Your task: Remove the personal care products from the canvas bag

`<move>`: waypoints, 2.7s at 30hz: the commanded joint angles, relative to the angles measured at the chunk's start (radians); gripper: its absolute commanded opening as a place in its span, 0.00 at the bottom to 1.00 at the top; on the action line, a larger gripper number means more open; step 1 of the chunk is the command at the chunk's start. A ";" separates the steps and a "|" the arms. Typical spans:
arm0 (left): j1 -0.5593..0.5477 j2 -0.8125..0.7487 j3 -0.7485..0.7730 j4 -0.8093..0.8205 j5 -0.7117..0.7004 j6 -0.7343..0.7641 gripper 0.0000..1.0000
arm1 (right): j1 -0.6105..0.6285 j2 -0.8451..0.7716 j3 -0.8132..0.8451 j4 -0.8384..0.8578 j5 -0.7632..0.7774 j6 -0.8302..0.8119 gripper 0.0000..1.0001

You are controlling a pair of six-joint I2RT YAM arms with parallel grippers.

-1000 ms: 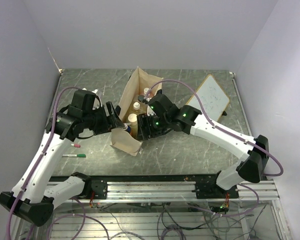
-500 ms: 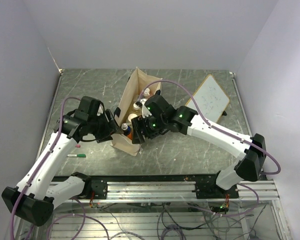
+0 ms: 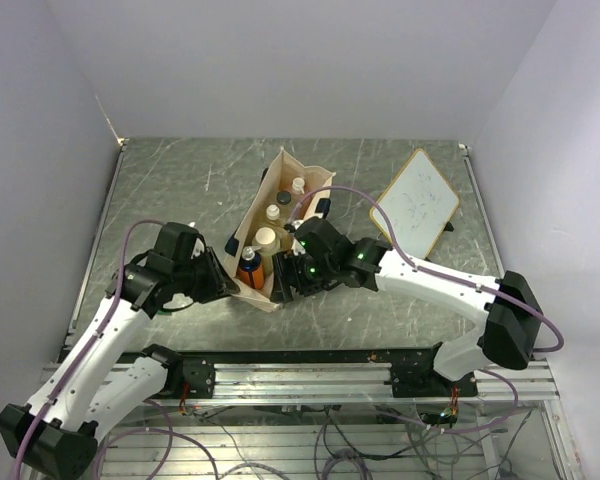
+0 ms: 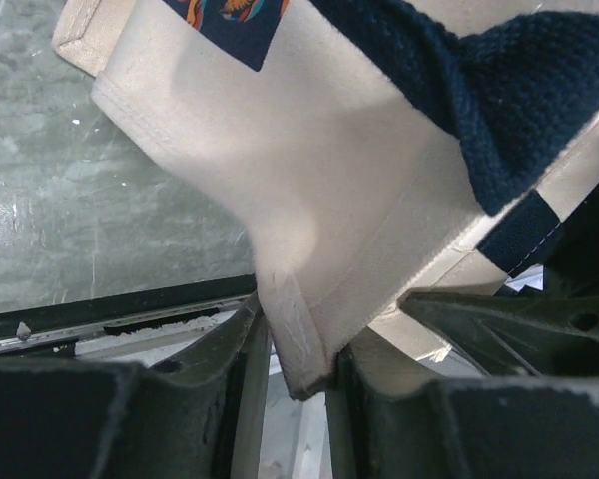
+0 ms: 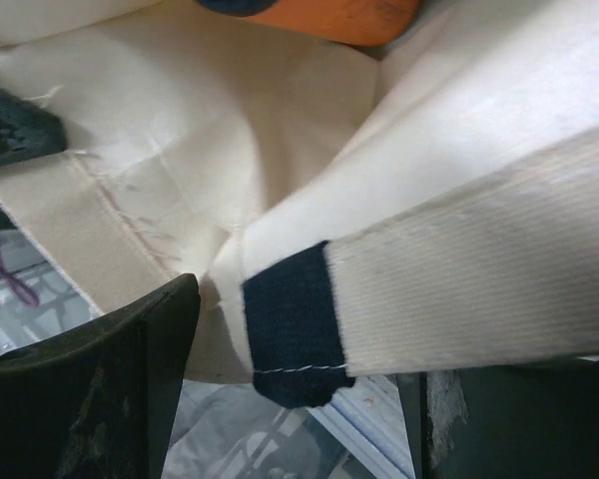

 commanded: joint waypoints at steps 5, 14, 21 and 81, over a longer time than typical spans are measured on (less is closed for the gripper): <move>0.003 0.027 -0.046 -0.095 -0.029 0.046 0.32 | 0.002 0.022 0.088 -0.216 0.156 -0.102 0.75; 0.003 -0.007 -0.053 -0.081 -0.001 0.025 0.32 | 0.002 0.114 0.527 -0.306 0.134 -0.273 0.79; 0.003 -0.002 -0.037 -0.084 0.006 0.031 0.32 | 0.006 0.300 0.664 -0.281 0.084 -0.266 0.71; 0.003 -0.015 0.009 -0.158 0.061 0.091 0.30 | 0.164 0.425 0.284 0.339 0.612 -0.412 0.50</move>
